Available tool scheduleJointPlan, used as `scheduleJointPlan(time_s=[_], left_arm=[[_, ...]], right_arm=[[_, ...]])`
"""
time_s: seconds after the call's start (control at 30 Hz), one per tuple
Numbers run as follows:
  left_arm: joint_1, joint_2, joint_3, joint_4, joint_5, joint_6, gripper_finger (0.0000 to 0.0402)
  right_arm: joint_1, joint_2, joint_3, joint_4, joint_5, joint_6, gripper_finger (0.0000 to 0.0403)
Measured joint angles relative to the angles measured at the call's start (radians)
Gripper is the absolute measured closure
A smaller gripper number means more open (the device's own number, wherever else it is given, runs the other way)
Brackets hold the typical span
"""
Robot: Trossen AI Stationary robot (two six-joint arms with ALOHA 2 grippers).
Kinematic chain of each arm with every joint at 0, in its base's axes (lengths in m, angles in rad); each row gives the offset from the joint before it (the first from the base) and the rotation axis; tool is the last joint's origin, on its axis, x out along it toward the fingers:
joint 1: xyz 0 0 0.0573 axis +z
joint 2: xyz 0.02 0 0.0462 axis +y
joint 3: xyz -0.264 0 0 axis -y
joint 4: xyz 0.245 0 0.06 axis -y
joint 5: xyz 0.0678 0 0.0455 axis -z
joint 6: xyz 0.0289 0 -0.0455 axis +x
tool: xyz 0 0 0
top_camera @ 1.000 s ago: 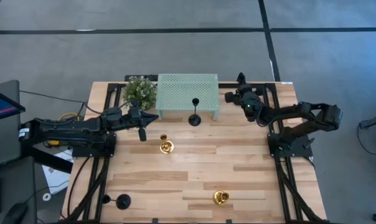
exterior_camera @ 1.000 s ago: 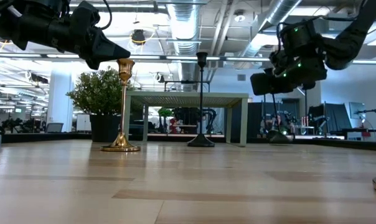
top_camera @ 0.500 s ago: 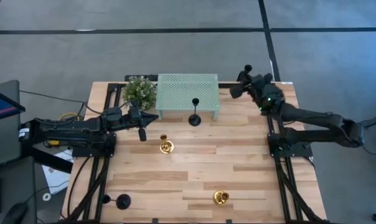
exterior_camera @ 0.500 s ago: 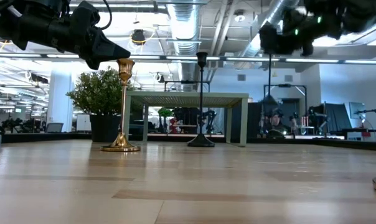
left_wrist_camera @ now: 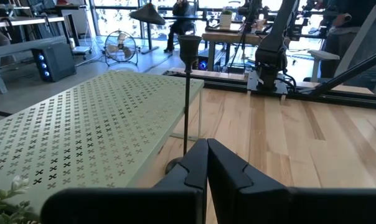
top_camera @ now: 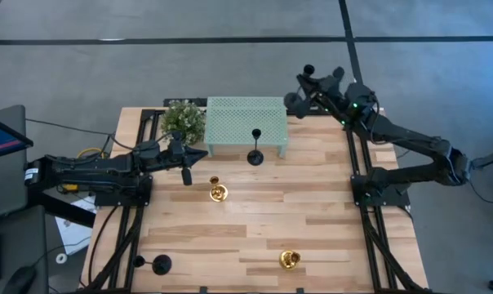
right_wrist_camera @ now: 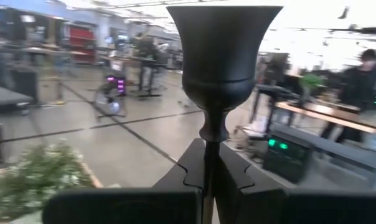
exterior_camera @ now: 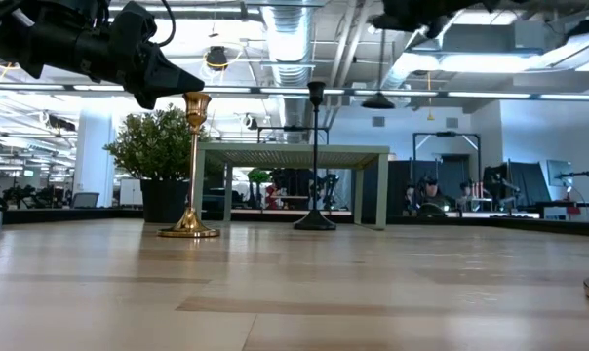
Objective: Pick & Place candle stick holders
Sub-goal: Put the top right black candle holder on the shelf
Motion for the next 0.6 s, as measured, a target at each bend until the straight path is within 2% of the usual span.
scheduleJointPlan(time_s=[0.33,0.6], left_arm=[[0.0,0.0,0.0,0.0,0.0,0.0,0.0394],[0.0,0.0,0.0,0.0,0.0,0.0,0.0394]], right_arm=[[-0.034,0.238,0.194,-0.005,-0.217,0.035,0.0403],[-0.076,0.371,0.308,-0.001,-0.422,0.117,0.0403]])
